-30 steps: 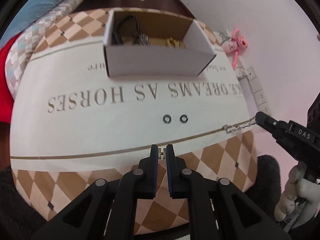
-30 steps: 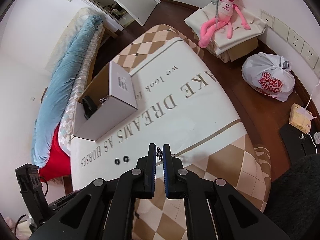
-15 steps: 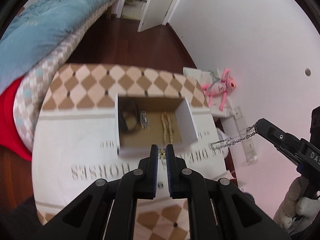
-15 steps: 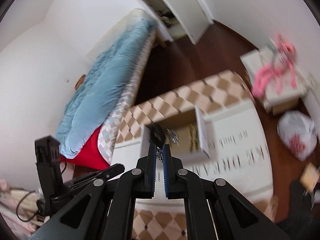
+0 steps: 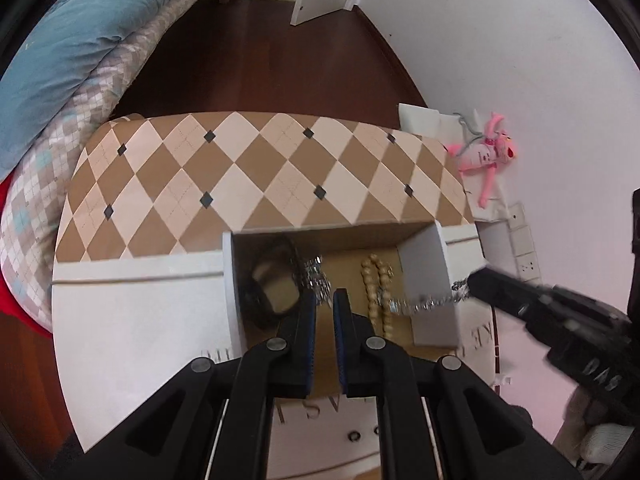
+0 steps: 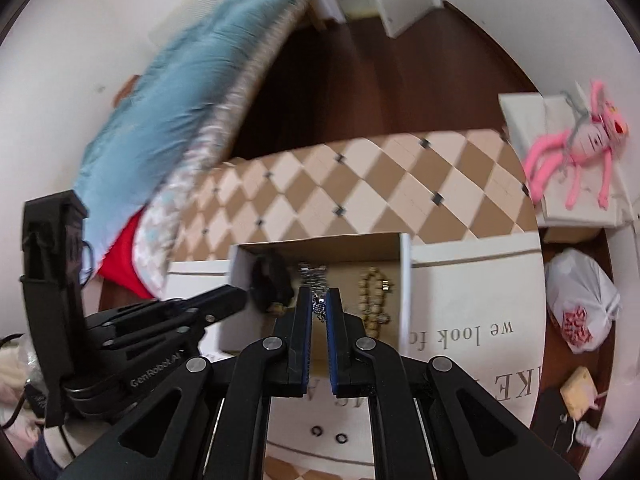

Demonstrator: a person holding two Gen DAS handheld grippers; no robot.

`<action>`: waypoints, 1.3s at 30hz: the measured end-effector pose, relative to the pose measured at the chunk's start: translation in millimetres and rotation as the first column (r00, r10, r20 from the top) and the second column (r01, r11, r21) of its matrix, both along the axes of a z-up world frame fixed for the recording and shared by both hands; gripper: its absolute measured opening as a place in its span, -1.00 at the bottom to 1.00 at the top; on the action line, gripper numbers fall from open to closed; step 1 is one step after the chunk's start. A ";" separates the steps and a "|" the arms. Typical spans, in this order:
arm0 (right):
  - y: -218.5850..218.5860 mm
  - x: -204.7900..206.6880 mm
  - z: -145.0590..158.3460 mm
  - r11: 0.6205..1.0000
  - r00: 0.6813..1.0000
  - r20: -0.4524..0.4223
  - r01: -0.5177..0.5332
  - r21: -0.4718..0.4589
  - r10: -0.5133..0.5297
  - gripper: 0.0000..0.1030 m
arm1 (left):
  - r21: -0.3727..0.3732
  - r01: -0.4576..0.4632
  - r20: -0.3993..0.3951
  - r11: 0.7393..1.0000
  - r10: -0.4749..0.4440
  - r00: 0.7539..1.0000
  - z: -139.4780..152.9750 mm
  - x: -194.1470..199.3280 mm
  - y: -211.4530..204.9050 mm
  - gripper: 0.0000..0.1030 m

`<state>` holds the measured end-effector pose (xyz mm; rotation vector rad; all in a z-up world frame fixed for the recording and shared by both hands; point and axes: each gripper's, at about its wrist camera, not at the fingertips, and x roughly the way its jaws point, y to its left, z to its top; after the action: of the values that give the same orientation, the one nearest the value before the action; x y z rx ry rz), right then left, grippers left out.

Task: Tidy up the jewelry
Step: 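Carry the gold earring and charm bracelet with both tools over the white box, then open both tools to drop the earring and bracelet into the box, then withdraw both tools from the box toward the black ring earrings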

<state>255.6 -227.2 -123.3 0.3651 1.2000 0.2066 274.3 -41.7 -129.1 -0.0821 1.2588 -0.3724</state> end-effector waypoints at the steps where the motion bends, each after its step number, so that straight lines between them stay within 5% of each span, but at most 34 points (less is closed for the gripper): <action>1: 0.1 4.9 -5.9 1.000 1.000 -0.025 -0.010 -0.007 0.010 -0.85 | 0.016 -0.007 -0.001 1.000 0.007 1.000 -0.2 3.5 0.2 -0.85; 3: -4.9 12.6 -17.0 1.000 0.997 -0.079 0.002 -0.011 -0.002 -0.82 | 0.061 -0.029 0.020 0.998 0.028 0.999 3.0 7.8 1.2 -0.73; 5: -7.5 14.4 -19.6 0.999 0.997 -0.083 0.003 -0.032 -0.006 -0.58 | 0.088 -0.052 0.058 0.995 0.047 0.997 9.9 8.0 4.7 -0.25; 7: -9.7 13.4 -19.1 0.999 0.997 -0.082 0.002 -0.054 -0.007 -0.12 | 0.114 -0.081 0.101 0.990 0.069 0.992 15.7 6.1 10.0 0.74; 8: -9.4 13.3 -18.2 0.998 0.997 -0.081 0.002 -0.062 -0.007 0.09 | 0.137 -0.095 0.128 0.986 0.078 0.989 18.2 3.5 12.3 0.82; 11: -8.3 9.2 -16.2 0.989 0.998 -0.068 0.002 -0.149 -0.012 0.20 | 0.191 -0.112 0.153 0.975 0.083 0.985 16.7 0.6 16.1 0.84; 14: -3.9 2.1 -21.0 0.964 0.997 -0.072 -0.002 -0.265 -0.018 0.91 | 0.229 -0.126 0.184 0.965 0.084 0.979 9.5 -11.3 20.0 1.00; 15: -2.3 -1.0 -24.1 0.956 0.997 -0.074 -0.004 -0.295 -0.019 0.97 | 0.235 -0.129 0.191 0.963 0.084 0.978 7.7 -14.1 21.1 1.00; 24: 11.3 -17.9 -30.9 0.907 0.999 -0.041 0.014 -0.420 -0.034 1.00 | 0.263 -0.152 0.186 0.953 0.104 0.977 0.3 -36.1 27.9 1.00; 33: 16.6 -44.4 26.8 0.931 0.996 0.082 0.069 -0.359 -0.043 1.00 | 0.184 -0.181 0.274 0.966 0.127 0.953 51.7 -65.8 38.9 1.00; 39: 22.1 -92.9 15.1 0.953 0.997 0.065 0.059 -0.298 -0.041 1.00 | 0.295 -0.239 0.266 0.925 0.161 0.951 29.1 -103.3 47.0 1.00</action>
<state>162.8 -205.1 -108.2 0.1226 1.1432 -0.0106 171.0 5.4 -100.0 0.1114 1.0474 0.0083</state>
